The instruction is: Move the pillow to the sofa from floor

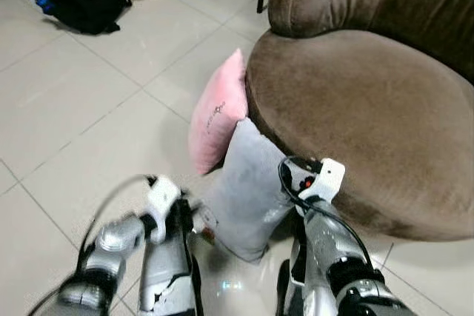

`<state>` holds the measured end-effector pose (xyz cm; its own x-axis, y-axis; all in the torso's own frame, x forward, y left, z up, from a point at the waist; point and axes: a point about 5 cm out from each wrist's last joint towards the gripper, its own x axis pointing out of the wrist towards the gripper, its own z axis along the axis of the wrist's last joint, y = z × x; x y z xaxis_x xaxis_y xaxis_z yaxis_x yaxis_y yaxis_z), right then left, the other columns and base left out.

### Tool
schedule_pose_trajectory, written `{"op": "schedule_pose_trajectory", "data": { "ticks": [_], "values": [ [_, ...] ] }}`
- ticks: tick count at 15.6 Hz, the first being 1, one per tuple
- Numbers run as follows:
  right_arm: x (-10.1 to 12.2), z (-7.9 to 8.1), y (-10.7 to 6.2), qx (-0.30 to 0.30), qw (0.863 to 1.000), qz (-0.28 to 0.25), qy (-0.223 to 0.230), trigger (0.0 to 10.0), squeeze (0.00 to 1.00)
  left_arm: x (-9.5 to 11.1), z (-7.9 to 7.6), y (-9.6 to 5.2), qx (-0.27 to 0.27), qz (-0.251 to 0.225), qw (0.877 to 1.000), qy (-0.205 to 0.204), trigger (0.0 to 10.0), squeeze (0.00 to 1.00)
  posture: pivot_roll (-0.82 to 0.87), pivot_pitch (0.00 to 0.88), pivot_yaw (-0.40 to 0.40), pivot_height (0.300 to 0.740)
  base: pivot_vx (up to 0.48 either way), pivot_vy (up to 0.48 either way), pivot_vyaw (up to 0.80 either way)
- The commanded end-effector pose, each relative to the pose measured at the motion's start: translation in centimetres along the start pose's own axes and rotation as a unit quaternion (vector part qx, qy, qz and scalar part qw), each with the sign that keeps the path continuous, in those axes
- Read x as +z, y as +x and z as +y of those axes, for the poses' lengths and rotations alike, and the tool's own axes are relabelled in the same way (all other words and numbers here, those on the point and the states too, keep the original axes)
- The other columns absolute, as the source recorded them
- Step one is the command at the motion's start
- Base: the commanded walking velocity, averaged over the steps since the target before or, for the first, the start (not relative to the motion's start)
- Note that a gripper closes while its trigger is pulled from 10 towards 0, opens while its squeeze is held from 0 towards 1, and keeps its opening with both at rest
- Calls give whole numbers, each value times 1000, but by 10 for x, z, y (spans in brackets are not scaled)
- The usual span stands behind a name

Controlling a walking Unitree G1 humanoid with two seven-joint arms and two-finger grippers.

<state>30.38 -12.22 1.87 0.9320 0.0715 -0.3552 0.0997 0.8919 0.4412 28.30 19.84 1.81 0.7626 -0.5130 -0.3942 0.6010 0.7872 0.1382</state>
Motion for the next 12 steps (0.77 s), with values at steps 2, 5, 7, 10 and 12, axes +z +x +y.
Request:
{"op": "schedule_pose_trajectory", "data": {
  "ticks": [2,5,7,10,12],
  "values": [
    [-4,-8,-1,-6,1000,10,-6,10000,0,11,34,-7,119,-20,992,-27,10000,0,210,203,-46,510,0,0,0],
    [-6,-9,-1,-2,1000,18,-20,10000,0,64,64,-14,50,-159,984,-60,10000,0,209,204,-55,510,0,0,0],
    [-7,-8,-1,-1,1000,19,-20,10000,0,117,52,-11,-76,-230,970,-24,10000,0,216,205,-58,510,0,0,0],
    [-12,-6,-1,1,1000,24,-9,10000,0,139,0,-8,-213,-219,952,29,10000,0,227,222,-44,510,0,0,0],
    [-13,-4,-1,3,1000,17,10,10000,0,141,12,-21,-208,-205,956,38,10000,0,245,240,-31,510,0,0,0]
  ]
}}
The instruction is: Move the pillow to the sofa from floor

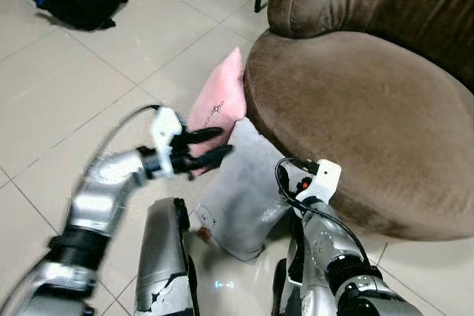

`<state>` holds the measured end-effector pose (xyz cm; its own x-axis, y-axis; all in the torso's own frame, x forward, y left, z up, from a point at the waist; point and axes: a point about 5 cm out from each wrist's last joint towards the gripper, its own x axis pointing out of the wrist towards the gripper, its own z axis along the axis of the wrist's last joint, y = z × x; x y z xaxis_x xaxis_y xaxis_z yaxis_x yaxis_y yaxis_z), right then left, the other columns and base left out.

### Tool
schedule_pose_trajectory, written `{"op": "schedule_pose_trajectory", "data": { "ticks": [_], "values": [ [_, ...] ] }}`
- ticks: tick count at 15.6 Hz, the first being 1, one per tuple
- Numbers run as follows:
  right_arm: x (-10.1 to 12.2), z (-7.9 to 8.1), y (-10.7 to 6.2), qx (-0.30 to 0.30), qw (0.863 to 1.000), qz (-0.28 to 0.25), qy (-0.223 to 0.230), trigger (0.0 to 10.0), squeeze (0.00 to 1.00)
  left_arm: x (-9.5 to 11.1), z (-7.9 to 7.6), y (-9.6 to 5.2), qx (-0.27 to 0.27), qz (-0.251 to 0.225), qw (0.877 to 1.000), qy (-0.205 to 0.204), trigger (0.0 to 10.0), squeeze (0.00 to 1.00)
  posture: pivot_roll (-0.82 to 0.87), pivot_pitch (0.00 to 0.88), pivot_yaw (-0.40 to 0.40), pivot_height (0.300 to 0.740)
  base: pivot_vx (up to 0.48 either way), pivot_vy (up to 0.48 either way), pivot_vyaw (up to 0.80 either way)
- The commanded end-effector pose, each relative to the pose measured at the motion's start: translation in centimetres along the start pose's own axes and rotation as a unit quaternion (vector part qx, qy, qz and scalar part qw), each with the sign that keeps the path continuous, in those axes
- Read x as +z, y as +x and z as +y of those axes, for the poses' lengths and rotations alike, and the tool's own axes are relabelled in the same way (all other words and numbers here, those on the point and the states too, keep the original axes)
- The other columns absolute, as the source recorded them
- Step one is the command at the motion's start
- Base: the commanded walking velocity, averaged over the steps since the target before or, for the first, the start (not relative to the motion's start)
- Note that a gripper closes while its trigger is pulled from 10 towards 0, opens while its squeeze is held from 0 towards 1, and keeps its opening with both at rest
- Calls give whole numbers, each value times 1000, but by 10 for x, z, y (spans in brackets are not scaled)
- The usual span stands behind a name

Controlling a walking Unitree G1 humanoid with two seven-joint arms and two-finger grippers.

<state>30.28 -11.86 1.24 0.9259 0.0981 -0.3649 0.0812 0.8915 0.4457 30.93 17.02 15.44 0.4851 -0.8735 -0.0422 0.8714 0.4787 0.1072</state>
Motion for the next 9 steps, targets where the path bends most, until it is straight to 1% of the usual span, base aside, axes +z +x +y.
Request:
{"op": "schedule_pose_trajectory", "data": {
  "ticks": [1,3,4,5,6,8,9],
  "values": [
    [-5,-5,-2,-12,1000,3,19,10000,0,7,0,-10,4,9,1000,1,10000,0,254,252,-27,510,0,0,0],
    [-5,-5,-1,-18,999,5,26,10000,0,8,-3,-21,9,29,1000,-5,10000,0,272,265,-24,510,0,0,0],
    [-6,-5,0,-20,999,8,25,10000,0,7,-5,-23,3,34,999,-12,10000,0,277,268,-23,510,0,0,0],
    [-6,-4,0,-22,999,5,27,10000,0,5,-11,-26,-8,43,999,-21,10000,0,295,280,-18,510,0,0,0],
    [-4,-3,1,-25,999,-2,37,10000,0,4,-16,-28,-21,52,998,-28,10000,0,300,283,-13,510,0,0,0],
    [3,-3,4,-40,997,-14,61,10000,0,4,-21,-33,-32,69,996,-35,10000,0,319,294,-3,510,0,0,0],
    [4,-3,5,-44,997,-14,56,10000,0,4,-22,-37,-29,74,996,-36,10000,0,325,298,-1,510,0,0,0]
  ]
}}
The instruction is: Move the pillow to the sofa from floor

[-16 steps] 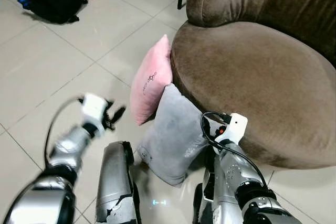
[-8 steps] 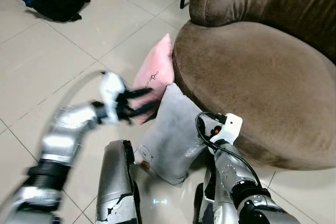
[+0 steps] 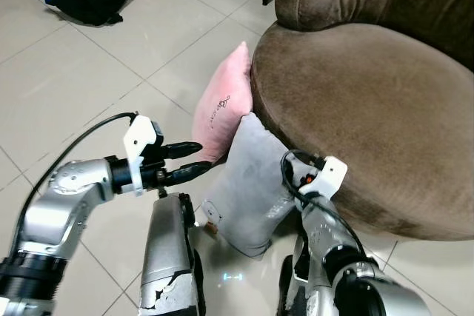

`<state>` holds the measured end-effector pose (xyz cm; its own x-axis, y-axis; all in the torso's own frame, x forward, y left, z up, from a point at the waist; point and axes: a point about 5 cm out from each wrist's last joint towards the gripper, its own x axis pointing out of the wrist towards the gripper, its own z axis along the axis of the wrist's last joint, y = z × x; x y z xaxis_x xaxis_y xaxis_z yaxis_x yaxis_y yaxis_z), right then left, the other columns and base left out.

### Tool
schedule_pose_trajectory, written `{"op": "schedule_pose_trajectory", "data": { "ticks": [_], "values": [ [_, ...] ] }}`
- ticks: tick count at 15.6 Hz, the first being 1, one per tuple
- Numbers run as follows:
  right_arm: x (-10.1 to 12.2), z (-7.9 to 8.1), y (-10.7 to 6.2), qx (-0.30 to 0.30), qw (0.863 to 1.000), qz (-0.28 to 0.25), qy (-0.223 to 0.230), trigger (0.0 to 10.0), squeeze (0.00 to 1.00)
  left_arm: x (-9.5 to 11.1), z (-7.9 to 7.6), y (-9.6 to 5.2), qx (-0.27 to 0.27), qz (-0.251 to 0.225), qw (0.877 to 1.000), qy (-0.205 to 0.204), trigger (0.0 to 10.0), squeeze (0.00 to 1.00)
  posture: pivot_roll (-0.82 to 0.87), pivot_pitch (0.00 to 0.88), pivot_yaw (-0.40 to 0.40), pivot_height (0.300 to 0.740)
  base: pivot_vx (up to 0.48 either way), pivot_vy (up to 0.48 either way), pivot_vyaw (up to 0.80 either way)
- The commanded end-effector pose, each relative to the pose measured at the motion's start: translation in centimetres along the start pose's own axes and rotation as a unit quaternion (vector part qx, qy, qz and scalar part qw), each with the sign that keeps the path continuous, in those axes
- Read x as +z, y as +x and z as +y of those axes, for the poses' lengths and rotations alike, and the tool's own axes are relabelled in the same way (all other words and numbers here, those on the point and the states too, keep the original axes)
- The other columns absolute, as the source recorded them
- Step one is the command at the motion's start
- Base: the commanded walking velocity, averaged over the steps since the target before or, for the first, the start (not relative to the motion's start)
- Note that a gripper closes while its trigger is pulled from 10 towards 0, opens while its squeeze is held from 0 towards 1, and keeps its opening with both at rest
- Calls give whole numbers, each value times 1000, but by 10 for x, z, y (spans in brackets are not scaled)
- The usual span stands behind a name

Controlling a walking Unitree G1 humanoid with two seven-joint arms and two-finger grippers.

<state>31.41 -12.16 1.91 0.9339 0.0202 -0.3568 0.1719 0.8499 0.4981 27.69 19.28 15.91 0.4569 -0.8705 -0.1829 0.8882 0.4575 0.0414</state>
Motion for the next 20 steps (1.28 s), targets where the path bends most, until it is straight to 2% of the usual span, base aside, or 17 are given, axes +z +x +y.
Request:
{"op": "schedule_pose_trajectory", "data": {
  "ticks": [1,4,6,7,8,9,11,14,15,16,17,18,20],
  "values": [
    [-5,-5,-2,-19,1000,6,9,10000,0,-3,-4,-2,-9,8,1000,-4,10000,0,329,301,-1,510,0,0,0],
    [-3,-9,-1,-57,998,8,6,10000,0,-7,1,-4,-7,21,1000,-6,10000,0,350,306,9,510,0,0,0],
    [-4,-14,-2,-92,995,11,-26,10000,0,-7,2,-5,-13,27,1000,-8,10000,0,351,304,18,510,0,0,0],
    [-3,-19,-3,-104,994,6,-27,10000,0,-8,1,-10,-15,28,999,-9,10000,0,338,302,19,510,0,0,0],
    [0,-23,-4,-101,995,-6,-1,10000,0,-10,0,-13,-17,29,999,-11,10000,0,316,291,14,510,0,0,0],
    [1,-27,-5,-99,995,-12,7,10000,0,-12,-1,-13,-15,27,999,-12,10000,0,316,291,14,510,0,0,0],
    [1,-32,-8,-89,996,-22,7,10000,0,-22,-8,-8,-18,20,999,-19,10000,0,278,273,1,510,0,0,0],
    [-5,-35,-12,-83,996,-14,5,10000,0,-23,-11,-6,-31,18,999,-27,10000,0,279,283,0,510,0,0,0],
    [-9,-38,-13,-95,995,-6,-5,10000,0,-24,-12,-6,-39,23,999,-29,10000,0,283,285,3,510,0,0,0],
    [-11,-43,-15,-114,993,-3,7,10000,0,-26,-13,-6,-43,27,998,-27,10000,0,283,285,3,510,0,0,0],
    [-11,-47,-16,-134,991,-5,22,10000,635,-29,-9,-6,-25,35,999,-17,10000,0,283,285,3,510,0,0,0],
    [-9,-48,-16,-143,990,-11,15,10000,1000,-30,-2,-8,4,42,999,-7,10000,0,299,296,6,510,0,0,0],
    [-6,-45,-15,-129,991,-18,41,10000,1000,-29,3,-9,16,34,999,-13,10000,0,292,291,-2,510,0,0,0]
  ]
}}
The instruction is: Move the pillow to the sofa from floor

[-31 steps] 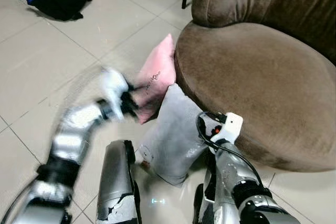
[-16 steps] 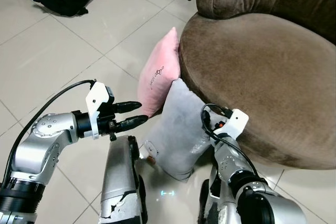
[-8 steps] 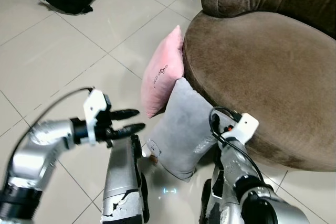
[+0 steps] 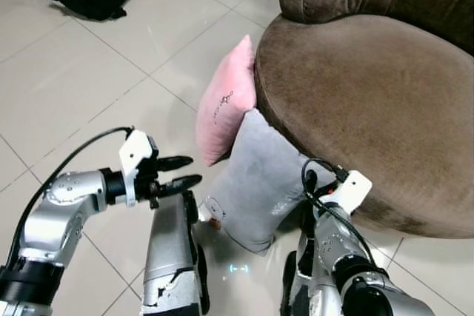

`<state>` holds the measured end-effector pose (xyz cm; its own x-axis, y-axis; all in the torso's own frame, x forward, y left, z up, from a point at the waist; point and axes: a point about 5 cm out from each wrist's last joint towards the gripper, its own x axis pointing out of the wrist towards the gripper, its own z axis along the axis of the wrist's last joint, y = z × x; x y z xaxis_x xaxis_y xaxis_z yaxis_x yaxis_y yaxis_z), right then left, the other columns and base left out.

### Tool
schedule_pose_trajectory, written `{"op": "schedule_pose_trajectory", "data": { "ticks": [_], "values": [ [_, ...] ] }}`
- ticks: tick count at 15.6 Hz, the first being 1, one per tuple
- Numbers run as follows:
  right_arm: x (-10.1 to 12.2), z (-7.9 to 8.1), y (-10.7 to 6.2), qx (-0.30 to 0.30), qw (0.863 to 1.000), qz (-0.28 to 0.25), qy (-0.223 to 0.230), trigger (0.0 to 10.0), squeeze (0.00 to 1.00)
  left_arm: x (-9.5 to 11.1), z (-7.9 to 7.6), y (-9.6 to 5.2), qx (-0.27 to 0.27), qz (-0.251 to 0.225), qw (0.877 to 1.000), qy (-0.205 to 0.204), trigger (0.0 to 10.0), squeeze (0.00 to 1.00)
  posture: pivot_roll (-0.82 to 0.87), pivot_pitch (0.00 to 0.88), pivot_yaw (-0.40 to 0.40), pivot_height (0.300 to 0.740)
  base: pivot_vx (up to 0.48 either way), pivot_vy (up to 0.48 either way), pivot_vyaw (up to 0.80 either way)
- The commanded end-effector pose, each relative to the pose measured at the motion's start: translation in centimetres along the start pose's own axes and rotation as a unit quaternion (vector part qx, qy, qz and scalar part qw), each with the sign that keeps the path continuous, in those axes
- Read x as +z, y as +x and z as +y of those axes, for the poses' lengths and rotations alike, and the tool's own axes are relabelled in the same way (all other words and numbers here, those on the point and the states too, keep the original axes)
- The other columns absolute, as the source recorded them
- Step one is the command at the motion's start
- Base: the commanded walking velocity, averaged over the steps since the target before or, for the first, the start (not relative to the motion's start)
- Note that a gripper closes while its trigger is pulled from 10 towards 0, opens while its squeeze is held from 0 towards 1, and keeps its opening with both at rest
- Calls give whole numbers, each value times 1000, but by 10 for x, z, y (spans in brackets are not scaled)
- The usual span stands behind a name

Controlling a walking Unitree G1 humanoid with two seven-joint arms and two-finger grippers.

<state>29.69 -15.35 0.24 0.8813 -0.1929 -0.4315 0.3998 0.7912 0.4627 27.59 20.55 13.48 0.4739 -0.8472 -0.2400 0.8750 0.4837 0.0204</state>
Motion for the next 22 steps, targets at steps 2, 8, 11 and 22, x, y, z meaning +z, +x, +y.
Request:
{"op": "schedule_pose_trajectory", "data": {
  "ticks": [2,8,11,22],
  "values": [
    [-9,2,-1,13,997,34,63,10000,1000,1,-4,2,-11,-5,1000,-5,10000,0,312,306,-1,510,0,0,0],
    [-10,19,0,43,989,33,136,10000,0,5,-15,3,-45,-3,999,-6,10000,0,355,319,12,510,0,0,0],
    [-14,28,-2,66,991,36,107,0,0,6,-13,6,-38,0,999,0,10000,0,349,322,10,510,0,0,0],
    [-16,35,-5,86,990,16,108,0,0,16,-14,10,-38,-3,999,9,10000,0,363,329,22,510,0,0,0]
  ]
}}
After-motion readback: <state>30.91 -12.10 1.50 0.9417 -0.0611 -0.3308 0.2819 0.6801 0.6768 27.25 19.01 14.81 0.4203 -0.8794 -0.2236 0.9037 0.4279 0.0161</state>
